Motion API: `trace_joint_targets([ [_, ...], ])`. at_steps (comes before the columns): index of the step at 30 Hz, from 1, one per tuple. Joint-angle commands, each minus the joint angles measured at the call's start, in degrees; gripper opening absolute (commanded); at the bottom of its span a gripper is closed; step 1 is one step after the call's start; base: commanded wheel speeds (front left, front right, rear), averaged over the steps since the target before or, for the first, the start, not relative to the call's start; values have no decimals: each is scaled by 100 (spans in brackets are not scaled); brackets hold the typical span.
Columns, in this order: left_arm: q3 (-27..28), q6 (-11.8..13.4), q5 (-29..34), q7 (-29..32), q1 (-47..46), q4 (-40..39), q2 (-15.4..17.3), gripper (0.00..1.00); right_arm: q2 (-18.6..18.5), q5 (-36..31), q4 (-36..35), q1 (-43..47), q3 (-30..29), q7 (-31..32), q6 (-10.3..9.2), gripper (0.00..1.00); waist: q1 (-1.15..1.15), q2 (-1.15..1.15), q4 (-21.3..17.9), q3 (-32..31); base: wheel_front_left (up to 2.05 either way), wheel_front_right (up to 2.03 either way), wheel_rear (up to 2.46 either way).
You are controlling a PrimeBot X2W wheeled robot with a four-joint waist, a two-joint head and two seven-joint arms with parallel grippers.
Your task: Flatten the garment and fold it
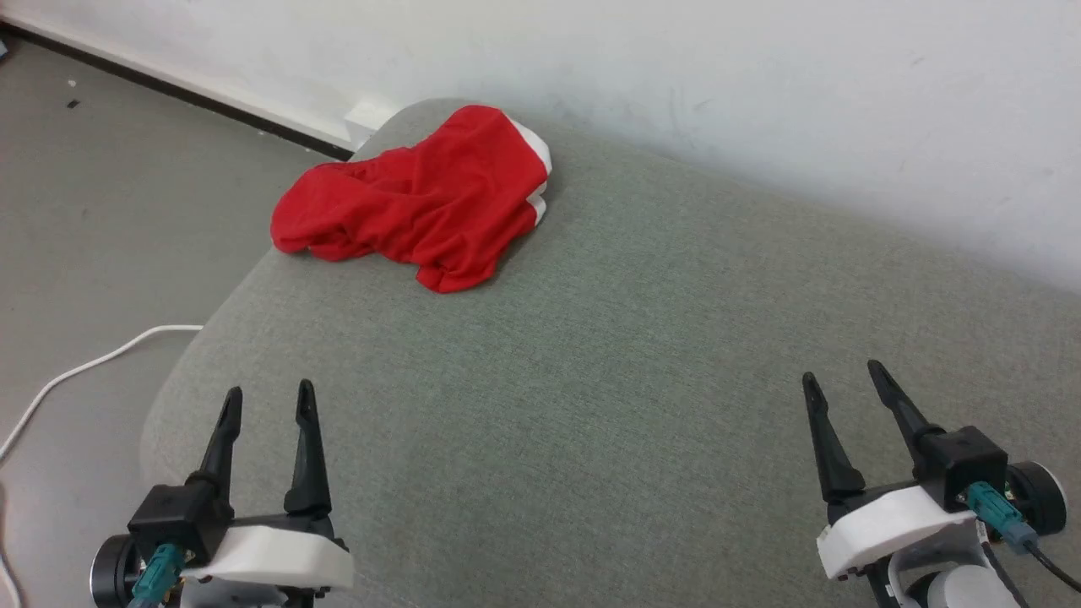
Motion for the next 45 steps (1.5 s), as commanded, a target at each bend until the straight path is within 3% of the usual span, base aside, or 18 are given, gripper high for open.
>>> trace_joint_targets([
  [1, 32, -41, -76, -46, 64, -9, -9, 100, 13, -18, 28, -125, 11, -52, -9, 100, 0, 0, 60, 13, 0, 0, 0],
  [33, 168, -158, -355, -429, 113, -14, -12, 100, 19, -64, 176, -182, -66, -403, -12, 100, -1, 0, 947, 47, 0, 0, 0],
  [45, 149, -159, -351, -437, 101, -19, -12, 100, 19, -87, 132, -184, -92, -394, -12, 100, -1, 0, 913, 73, 0, 0, 0],
])
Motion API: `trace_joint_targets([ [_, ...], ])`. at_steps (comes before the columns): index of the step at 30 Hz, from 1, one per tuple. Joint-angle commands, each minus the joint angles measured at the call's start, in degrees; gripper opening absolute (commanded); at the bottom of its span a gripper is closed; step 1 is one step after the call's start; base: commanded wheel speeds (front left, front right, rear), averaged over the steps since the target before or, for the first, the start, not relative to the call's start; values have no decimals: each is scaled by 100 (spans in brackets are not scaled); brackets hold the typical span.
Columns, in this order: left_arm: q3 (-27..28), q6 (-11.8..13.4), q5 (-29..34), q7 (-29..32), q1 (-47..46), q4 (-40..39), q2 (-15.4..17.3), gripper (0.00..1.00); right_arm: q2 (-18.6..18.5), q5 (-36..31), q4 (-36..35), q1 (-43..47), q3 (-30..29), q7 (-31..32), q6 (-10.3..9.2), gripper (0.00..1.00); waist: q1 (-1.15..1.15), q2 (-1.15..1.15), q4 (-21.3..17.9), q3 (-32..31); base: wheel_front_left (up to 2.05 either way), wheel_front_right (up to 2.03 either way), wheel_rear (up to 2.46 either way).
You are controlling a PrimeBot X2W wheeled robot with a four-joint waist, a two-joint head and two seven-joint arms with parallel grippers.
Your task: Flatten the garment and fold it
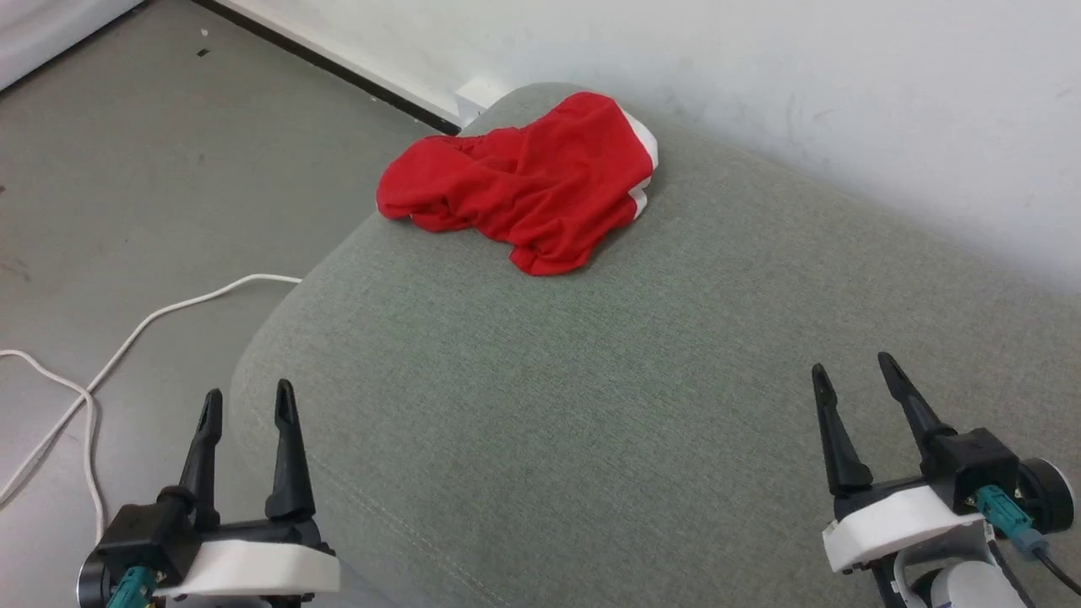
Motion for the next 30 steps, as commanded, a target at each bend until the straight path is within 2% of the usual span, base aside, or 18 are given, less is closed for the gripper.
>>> trace_joint_targets([
  [1, 2, -20, -78, -27, 34, -18, -12, 100, 12, -33, -23, -100, -17, -29, -11, 100, 0, 0, -3, -3, 0, 0, 0],
  [4, -36, -71, -225, -27, -46, -35, -12, 100, 12, -35, -46, -90, -47, -22, -11, 100, 0, 0, 17, -2, 0, 0, 0],
  [9, -277, -315, -977, -27, -603, -155, -9, 100, 12, -77, -287, -97, -154, 101, -11, 100, 0, 0, 33, 107, 0, 0, 0],
  [13, -386, -403, -913, 37, -1460, -310, 216, 100, 12, -99, -625, -162, -222, 288, -11, 100, 0, 0, 11, 322, 0, 0, 0],
  [17, -435, -417, -846, 550, -2495, -169, 530, 100, 12, -257, -1072, -319, -158, 567, -11, 100, 0, 0, -116, 691, 0, 0, 0],
  [20, -399, -447, -1172, 988, -3307, 260, 630, 100, 12, -409, -1435, -429, -97, 782, -11, 100, 0, 0, -245, 987, 0, 0, 0],
  [22, -484, -479, -1107, 1278, -3791, 718, 946, 100, 12, -493, -1680, -508, 8, 940, -11, 100, 0, 0, -384, 1206, 0, 0, 0],
  [30, -658, -542, -1358, 2002, -5140, 2458, 1818, 100, 12, -902, -2638, -880, 512, 1451, -11, 100, 0, 0, -1073, 2097, 0, 0, 0],
])
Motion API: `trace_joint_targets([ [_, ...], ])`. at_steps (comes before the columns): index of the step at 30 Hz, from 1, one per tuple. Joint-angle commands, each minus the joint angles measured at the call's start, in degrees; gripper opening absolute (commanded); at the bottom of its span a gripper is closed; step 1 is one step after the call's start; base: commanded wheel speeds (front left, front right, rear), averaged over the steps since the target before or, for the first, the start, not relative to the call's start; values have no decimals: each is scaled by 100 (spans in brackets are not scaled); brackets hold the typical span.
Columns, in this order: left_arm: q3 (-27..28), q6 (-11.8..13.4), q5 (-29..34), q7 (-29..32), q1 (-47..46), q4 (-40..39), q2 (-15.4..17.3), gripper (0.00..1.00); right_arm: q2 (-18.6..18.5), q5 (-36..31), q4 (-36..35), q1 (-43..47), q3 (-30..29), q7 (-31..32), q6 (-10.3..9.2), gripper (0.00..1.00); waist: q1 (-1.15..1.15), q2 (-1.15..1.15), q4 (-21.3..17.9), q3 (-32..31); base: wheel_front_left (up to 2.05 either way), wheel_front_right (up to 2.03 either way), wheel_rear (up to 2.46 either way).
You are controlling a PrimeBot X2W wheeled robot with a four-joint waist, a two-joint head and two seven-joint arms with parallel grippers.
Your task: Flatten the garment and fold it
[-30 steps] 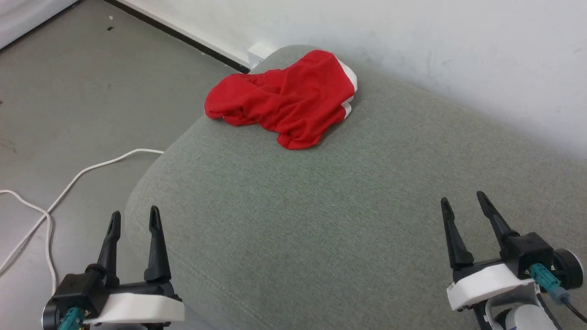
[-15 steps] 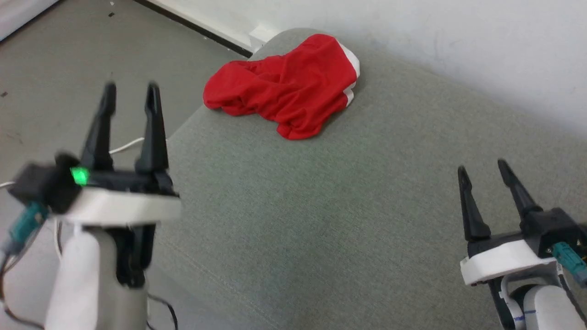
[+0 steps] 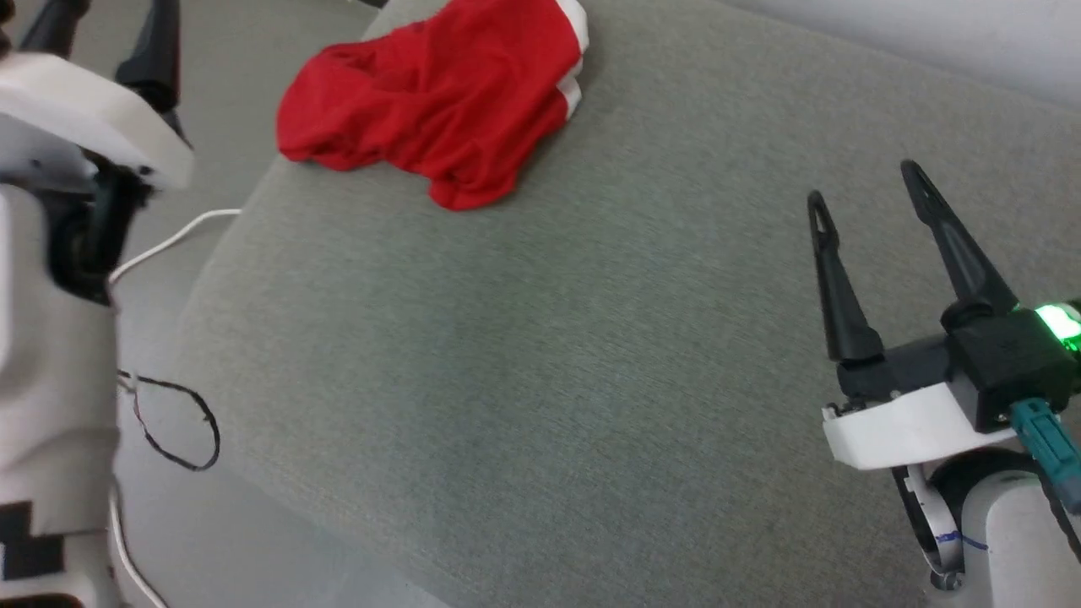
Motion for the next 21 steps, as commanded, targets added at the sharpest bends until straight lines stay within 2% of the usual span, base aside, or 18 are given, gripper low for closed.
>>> trace_joint_targets([
  [1, -55, -36, -79, 104, -193, 271, 191, 100, -4, -107, -179, -146, 99, 86, -11, 100, -2, 0, -662, 752, 0, 0, 0],
  [5, -302, -42, -270, 239, -465, 879, 608, 100, -14, -263, -519, -300, 318, 269, -11, 100, -2, 0, -960, 1137, 0, 0, 0],
  [8, -560, -43, -524, 173, -604, 1234, 795, 100, -33, -334, -722, -381, 386, 356, -11, 100, -2, 0, -1113, 1373, 0, 0, 0],
  [16, -1339, -44, -1129, -108, -869, 1872, 924, 100, -41, -466, -999, -348, 208, 488, -11, 100, -2, 0, -1248, 1843, 0, 0, 0],
  [21, -1963, -44, -1589, 293, -991, 2140, 1015, 100, -74, -495, -1121, -323, 156, 540, -11, 100, -2, 0, -1294, 1995, 0, 0, 0],
])
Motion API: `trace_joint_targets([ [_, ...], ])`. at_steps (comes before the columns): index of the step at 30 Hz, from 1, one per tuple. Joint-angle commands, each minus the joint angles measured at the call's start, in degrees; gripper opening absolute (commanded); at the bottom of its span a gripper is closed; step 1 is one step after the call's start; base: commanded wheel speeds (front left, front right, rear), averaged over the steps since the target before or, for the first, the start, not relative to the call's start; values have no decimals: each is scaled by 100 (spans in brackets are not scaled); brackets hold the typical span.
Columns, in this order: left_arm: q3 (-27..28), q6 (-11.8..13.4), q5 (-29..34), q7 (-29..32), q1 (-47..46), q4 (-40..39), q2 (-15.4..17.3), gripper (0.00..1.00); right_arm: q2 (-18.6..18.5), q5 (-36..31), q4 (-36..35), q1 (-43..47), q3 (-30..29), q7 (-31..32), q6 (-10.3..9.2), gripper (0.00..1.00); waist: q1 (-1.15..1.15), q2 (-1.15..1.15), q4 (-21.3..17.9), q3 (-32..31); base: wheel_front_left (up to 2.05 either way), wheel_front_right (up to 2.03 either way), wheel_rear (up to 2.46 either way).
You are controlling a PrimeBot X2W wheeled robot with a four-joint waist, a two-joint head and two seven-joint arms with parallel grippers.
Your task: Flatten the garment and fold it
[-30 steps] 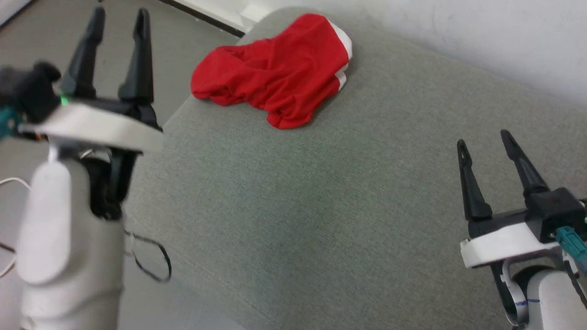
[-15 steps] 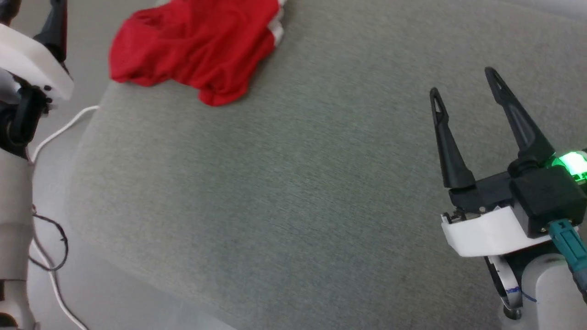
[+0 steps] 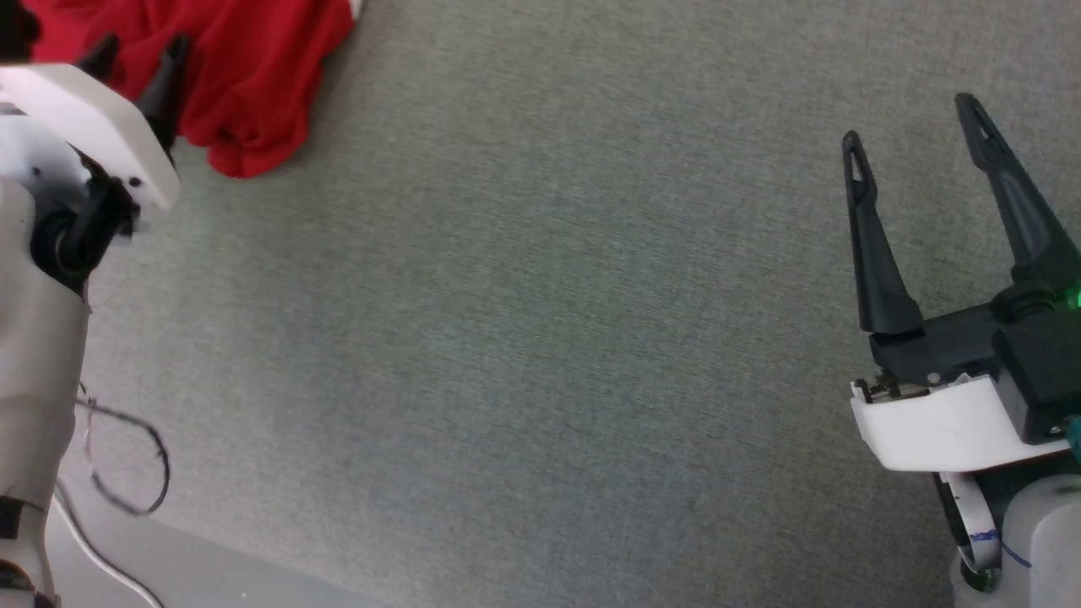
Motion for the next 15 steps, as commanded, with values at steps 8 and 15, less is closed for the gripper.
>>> trace_joint_targets([
  [8, -799, -38, -658, 978, -172, 349, 348, 0, -32, -41, -169, -2, -36, 65, -11, 100, -1, 0, -307, 281, 0, 0, 0],
  [15, -914, -38, -894, 577, -329, 406, 569, 0, -2, 73, -14, 21, -124, -104, -11, 100, -1, 0, -352, -5, 0, 0, 0],
])
